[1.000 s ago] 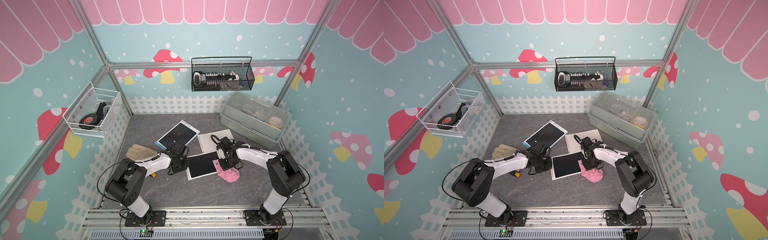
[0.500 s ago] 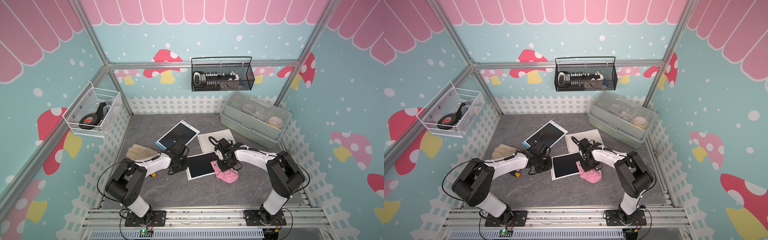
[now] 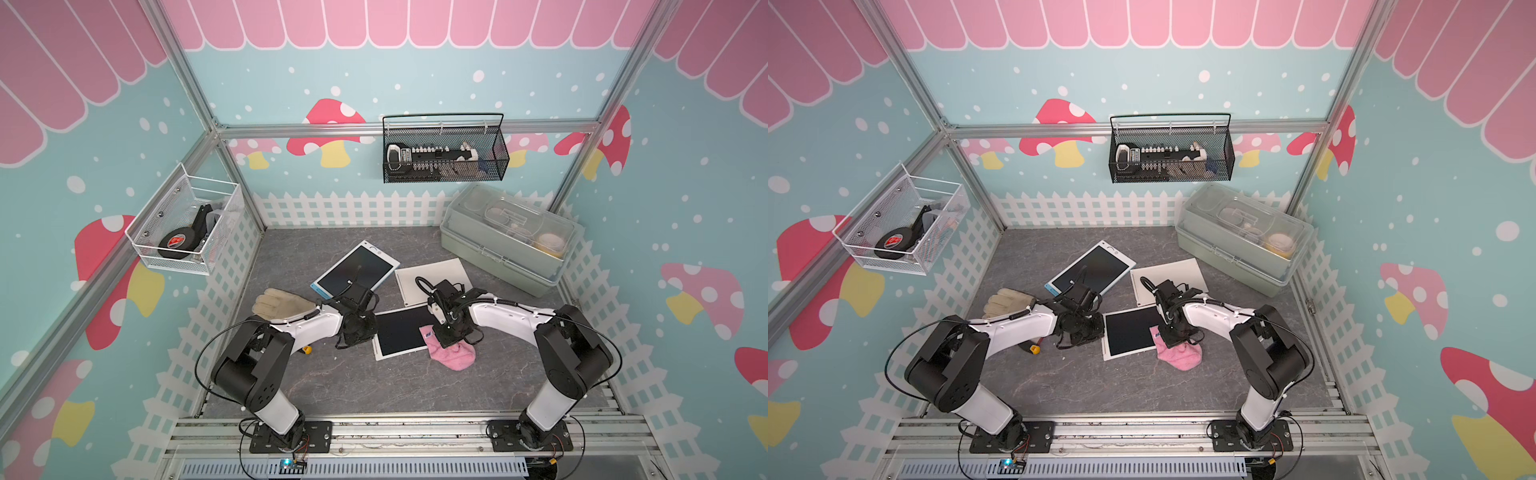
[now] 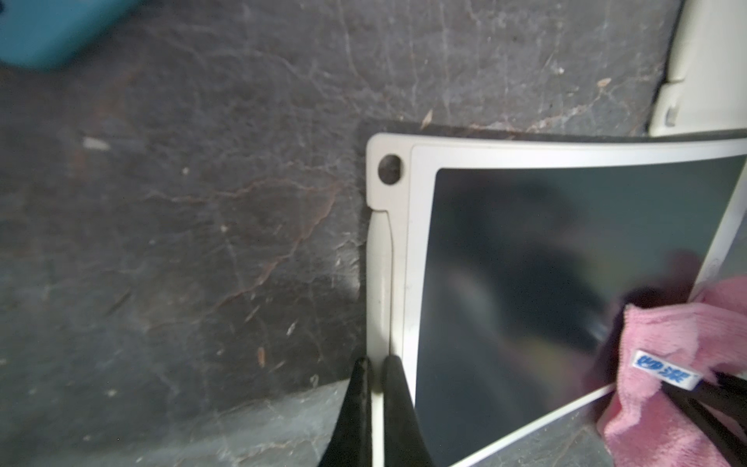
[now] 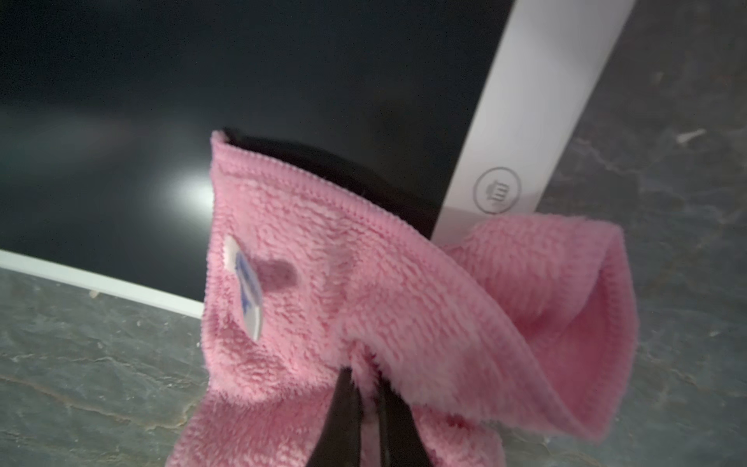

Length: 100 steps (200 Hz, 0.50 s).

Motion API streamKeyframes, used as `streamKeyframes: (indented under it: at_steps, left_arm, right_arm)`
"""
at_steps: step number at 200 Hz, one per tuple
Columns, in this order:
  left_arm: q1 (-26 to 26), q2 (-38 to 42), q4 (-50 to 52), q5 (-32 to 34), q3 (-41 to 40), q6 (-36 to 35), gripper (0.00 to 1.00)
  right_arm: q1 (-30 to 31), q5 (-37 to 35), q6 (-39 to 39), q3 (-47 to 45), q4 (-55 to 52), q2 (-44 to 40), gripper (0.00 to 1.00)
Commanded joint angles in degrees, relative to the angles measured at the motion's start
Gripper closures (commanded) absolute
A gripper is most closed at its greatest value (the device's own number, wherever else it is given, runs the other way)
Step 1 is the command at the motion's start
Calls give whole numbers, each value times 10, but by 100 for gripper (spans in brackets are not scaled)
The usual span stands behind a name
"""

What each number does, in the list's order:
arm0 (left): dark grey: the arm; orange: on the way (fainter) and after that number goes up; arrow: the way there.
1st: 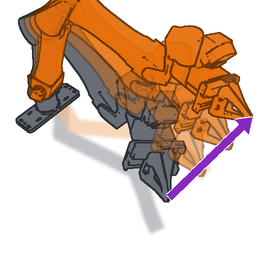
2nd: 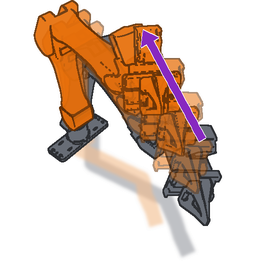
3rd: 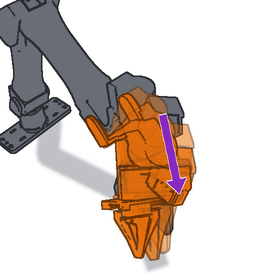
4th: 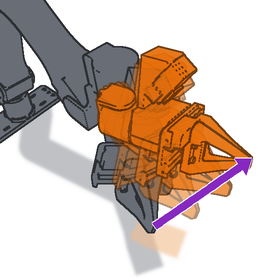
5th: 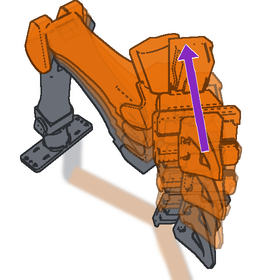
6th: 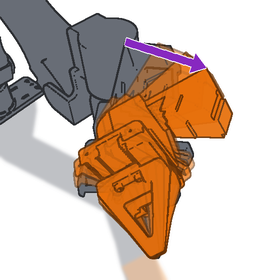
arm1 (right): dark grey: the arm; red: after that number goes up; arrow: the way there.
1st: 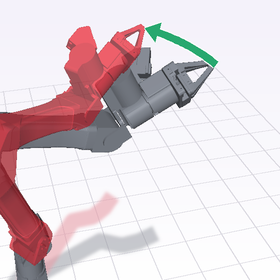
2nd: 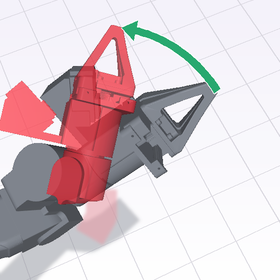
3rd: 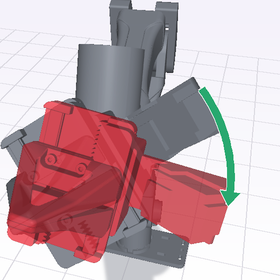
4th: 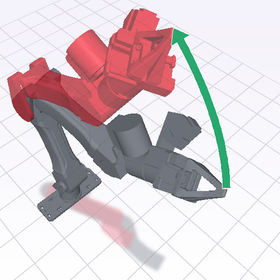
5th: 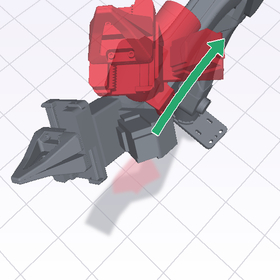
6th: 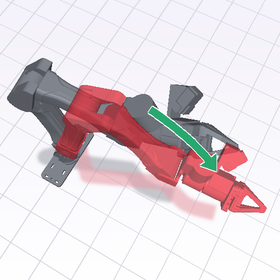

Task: Wipe the drawing tablet
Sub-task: Wipe the dirt from the drawing tablet.

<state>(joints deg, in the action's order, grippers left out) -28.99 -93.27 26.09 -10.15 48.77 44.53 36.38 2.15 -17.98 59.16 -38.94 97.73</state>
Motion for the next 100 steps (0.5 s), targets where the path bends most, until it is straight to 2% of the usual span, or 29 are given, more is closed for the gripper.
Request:
streamKeyframes:
  at_steps: [1,27,56,66,77,100]
  left_arm:
    - [3,-42,69,37,-28,-8,98]
    - [2,-40,69,39,-29,-8,98]
    - [3,-42,69,40,-29,-8,98]
    - [3,-43,68,40,-27,-9,98]
    - [3,-43,69,39,-26,-9,98]
    - [2,-44,69,38,-25,-9,98]
  right_arm:
    - [-38,18,-7,-39,-44,21,100]
    - [-62,13,11,-64,-56,-6,100]
    - [4,33,-21,-45,-61,5,100]
    - [9,37,-32,-42,-57,13,100]
    - [-7,23,-38,-46,-59,13,100]
    - [-81,8,-32,-65,-60,-8,100]
